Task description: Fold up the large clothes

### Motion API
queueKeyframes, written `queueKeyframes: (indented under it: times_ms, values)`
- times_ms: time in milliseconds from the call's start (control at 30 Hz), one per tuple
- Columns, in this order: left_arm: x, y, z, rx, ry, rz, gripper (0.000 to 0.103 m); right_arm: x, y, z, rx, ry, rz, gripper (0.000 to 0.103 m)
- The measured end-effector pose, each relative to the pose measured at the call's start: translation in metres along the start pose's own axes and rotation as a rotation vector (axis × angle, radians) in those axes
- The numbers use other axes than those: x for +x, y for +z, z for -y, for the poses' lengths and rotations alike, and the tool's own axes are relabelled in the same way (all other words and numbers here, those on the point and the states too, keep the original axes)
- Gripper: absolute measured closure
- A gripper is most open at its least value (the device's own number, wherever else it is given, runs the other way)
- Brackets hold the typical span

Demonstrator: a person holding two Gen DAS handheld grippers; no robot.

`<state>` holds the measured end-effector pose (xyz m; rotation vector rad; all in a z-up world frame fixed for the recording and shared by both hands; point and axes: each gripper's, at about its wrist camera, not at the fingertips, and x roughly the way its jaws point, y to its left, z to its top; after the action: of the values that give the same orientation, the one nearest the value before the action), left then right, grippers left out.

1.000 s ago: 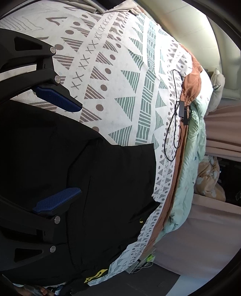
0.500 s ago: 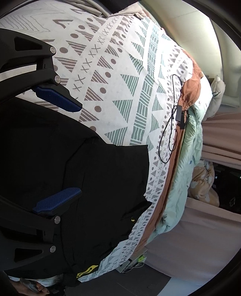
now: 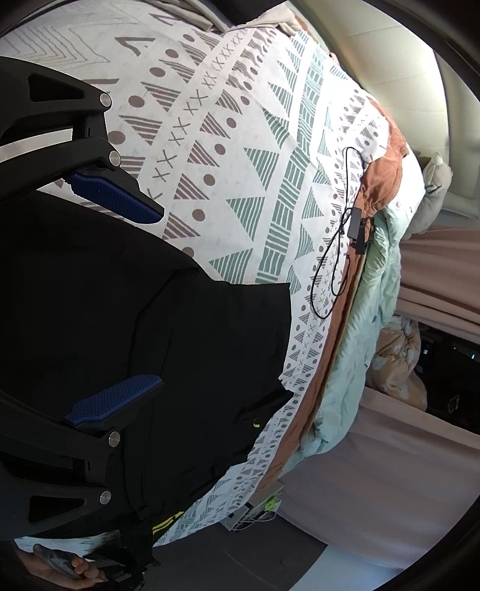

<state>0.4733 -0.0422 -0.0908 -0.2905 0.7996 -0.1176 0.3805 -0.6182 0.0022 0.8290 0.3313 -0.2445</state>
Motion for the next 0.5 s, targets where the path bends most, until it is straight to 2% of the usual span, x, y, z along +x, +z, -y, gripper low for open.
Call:
queueKeyframes:
  times_ms: [167, 267, 400, 500]
  values:
    - [0.0, -0.004, -0.01, -0.009, -0.016, -0.006, 0.018, 0.015, -0.025, -0.033, -0.07, 0.01, -0.051, 0.099]
    - [0.004, -0.006, -0.014, 0.002, -0.02, -0.027, 0.018, 0.031, -0.045, -0.044, -0.091, 0.002, -0.111, 0.099]
    - [0.0, -0.005, -0.022, 0.009, -0.04, -0.031, 0.018, 0.057, -0.073, -0.06, -0.132, -0.035, -0.195, 0.099]
    - [-0.005, -0.001, -0.031, 0.002, -0.046, -0.025, 0.018, 0.082, -0.094, -0.061, -0.141, -0.11, -0.286, 0.097]
